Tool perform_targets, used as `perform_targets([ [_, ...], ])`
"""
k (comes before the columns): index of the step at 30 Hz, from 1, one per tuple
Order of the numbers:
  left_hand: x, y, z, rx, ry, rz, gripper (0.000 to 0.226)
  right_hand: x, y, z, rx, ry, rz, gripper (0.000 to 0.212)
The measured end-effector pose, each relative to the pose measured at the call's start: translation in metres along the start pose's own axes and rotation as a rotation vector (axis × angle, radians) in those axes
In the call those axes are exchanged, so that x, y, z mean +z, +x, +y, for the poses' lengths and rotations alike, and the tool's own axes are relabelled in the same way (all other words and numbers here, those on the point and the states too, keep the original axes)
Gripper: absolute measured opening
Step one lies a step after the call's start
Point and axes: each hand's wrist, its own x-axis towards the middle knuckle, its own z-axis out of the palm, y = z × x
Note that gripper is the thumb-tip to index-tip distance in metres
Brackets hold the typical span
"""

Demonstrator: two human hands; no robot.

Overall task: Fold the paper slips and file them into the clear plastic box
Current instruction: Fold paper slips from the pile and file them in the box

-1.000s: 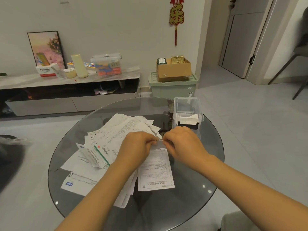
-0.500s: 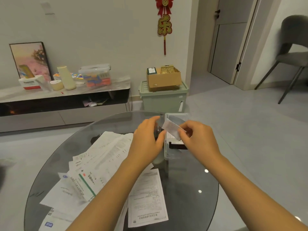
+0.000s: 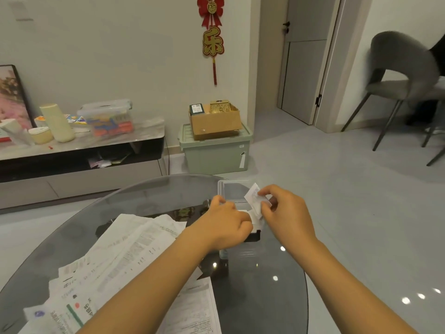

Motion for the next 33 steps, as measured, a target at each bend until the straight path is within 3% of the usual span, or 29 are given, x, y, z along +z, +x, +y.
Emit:
perform_targets([
  [8, 0.006, 0.008, -0.001, -0.004, -0.099, -0.085, 0.046, -0.006, 0.002, 0.006, 0.059, -0.018, 0.031, 0.018],
  [15, 0.003, 0.007, 0.004, 0.016, -0.008, -0.106, 0.044, -0.010, -0.001, 0.005, 0.057, -0.048, 0.034, 0.018],
  [20, 0.003, 0.009, 0.001, 0.100, 0.086, 0.035, 0.057, -0.007, 0.000, 0.006, 0.017, -0.093, -0.011, 0.021],
  [25, 0.006, -0.001, -0.011, 0.128, 0.142, 0.122, 0.074, 0.006, 0.002, 0.000, -0.135, -0.344, -0.132, 0.025],
  [28, 0.009, -0.003, -0.012, 0.110, 0.051, 0.109, 0.067, 0.010, 0.006, -0.011, -0.236, -0.556, -0.123, 0.002],
  [30, 0.010, -0.004, -0.012, 0.107, 0.000, 0.102, 0.063, 0.005, 0.007, -0.023, -0.318, -0.626, -0.109, 0.028],
  [33, 0.014, -0.005, -0.012, 0.115, -0.054, 0.113, 0.058, 0.013, 0.005, -0.022, -0.329, -0.729, -0.292, 0.029],
])
